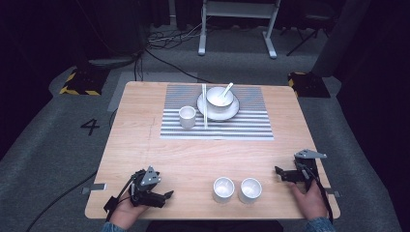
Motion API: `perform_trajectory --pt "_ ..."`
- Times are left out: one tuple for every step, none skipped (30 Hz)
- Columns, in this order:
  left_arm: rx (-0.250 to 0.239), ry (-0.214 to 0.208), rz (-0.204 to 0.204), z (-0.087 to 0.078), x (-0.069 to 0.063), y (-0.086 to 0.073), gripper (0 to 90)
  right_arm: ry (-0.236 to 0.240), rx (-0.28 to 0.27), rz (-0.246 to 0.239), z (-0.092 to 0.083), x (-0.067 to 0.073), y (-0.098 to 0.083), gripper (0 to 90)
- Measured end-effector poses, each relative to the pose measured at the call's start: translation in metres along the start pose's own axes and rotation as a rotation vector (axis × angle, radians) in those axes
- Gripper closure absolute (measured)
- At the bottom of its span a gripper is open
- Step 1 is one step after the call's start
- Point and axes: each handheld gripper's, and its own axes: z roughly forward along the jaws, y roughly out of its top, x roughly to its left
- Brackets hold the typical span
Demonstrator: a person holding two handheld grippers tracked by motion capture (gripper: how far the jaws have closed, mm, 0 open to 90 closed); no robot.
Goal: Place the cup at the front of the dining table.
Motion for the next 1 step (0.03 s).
perform_trajectory --pt "0.000 0.000 0.001 0.0000 0.0001 0.0000 14.1 0.000 0.000 0.000 0.0000 0.0000 0.0000 0.4"
